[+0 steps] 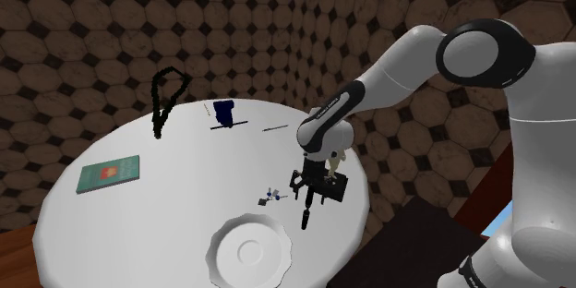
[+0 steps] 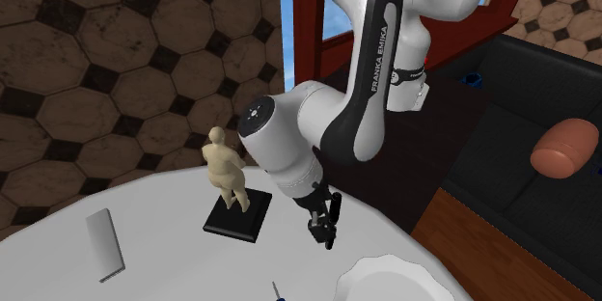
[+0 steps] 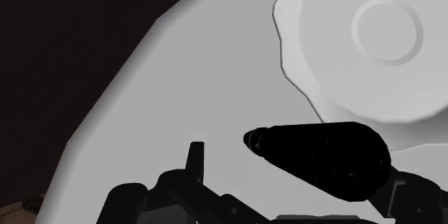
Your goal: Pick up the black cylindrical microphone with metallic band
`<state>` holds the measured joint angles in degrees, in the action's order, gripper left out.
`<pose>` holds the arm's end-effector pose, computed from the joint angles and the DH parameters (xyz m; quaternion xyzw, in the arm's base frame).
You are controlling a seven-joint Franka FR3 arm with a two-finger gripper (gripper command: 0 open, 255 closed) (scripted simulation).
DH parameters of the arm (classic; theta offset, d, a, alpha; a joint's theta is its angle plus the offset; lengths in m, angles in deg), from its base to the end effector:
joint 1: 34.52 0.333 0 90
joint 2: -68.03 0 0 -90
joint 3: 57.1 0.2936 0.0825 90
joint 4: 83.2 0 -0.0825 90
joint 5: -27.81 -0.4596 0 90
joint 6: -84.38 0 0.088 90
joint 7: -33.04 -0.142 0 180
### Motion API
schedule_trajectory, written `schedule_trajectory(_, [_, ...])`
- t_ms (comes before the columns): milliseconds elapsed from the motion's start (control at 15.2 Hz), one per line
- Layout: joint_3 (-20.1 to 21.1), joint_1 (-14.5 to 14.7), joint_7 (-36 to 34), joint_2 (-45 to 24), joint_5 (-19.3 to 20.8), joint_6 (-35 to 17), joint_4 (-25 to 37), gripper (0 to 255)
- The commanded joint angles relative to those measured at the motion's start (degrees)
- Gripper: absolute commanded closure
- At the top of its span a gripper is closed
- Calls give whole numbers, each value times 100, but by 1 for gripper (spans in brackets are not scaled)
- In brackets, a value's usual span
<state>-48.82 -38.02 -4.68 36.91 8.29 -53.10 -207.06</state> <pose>0.5326 0.0686 0.0032 -0.8879 0.4138 0.1891 0.0685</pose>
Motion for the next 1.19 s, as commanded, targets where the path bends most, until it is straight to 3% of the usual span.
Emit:
schedule_trajectory(0, [-3,-11,-19,-241,-64,-121,107,0])
schedule_trajectory(528, [3,-5,85,-750,-89,-432,296,0])
schedule_trajectory(594, [3,-2,81,-752,-89,-430,300,255])
schedule_trajectory(1122, [3,-2,83,-763,-89,-437,305,255])
